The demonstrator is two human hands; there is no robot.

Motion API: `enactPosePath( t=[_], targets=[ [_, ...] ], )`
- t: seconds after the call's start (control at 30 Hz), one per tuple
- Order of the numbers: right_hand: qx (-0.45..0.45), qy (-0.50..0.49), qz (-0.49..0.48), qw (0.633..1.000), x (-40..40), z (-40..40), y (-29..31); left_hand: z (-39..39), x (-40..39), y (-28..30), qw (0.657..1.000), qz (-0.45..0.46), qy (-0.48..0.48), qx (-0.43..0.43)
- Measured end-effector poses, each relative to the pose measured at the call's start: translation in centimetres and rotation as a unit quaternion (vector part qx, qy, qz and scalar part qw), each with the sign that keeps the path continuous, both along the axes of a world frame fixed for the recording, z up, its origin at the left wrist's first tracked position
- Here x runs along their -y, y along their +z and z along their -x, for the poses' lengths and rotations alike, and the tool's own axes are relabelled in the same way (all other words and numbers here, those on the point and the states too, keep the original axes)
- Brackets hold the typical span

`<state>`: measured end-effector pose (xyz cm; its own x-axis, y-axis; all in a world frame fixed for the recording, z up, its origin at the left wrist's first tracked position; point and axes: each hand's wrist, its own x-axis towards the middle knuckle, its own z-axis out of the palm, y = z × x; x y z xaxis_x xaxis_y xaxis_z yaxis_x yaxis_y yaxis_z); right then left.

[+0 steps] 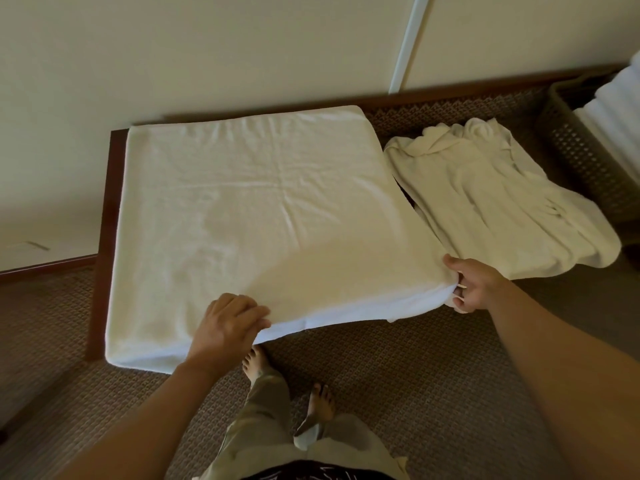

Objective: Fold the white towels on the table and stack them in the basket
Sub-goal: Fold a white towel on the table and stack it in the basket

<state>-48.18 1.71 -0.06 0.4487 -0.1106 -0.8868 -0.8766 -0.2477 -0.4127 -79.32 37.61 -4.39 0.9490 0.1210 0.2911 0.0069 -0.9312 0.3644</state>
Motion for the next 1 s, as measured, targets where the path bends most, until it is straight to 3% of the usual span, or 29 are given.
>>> enactPosePath(
  t=[0.4, 0.57, 0.87, 1.0],
  targets=[
    [0.036, 0.005, 0.034, 0.999, 0.5, -1.1, -1.1, 1.2, 0.1, 0.7, 0.998, -0.049, 0.024, 0.01],
    [0.046, 0.072, -0.007, 0.996, 1.0, -0.6, -0.3, 1.5, 0.2, 0.2, 0.998, -0.028, 0.057, 0.005],
    [-0.047, 0.195, -0.084, 0.976, 2.6, 1.7, -1.8, 1.5, 0.4, -0.2, 0.995, 0.02, 0.095, -0.03],
    [-0.009, 0.171, -0.049, 0.984, 2.4, 1.7, -2.9, 1.5, 0.5, 0.1, 0.994, 0.028, 0.099, -0.045]
  ],
)
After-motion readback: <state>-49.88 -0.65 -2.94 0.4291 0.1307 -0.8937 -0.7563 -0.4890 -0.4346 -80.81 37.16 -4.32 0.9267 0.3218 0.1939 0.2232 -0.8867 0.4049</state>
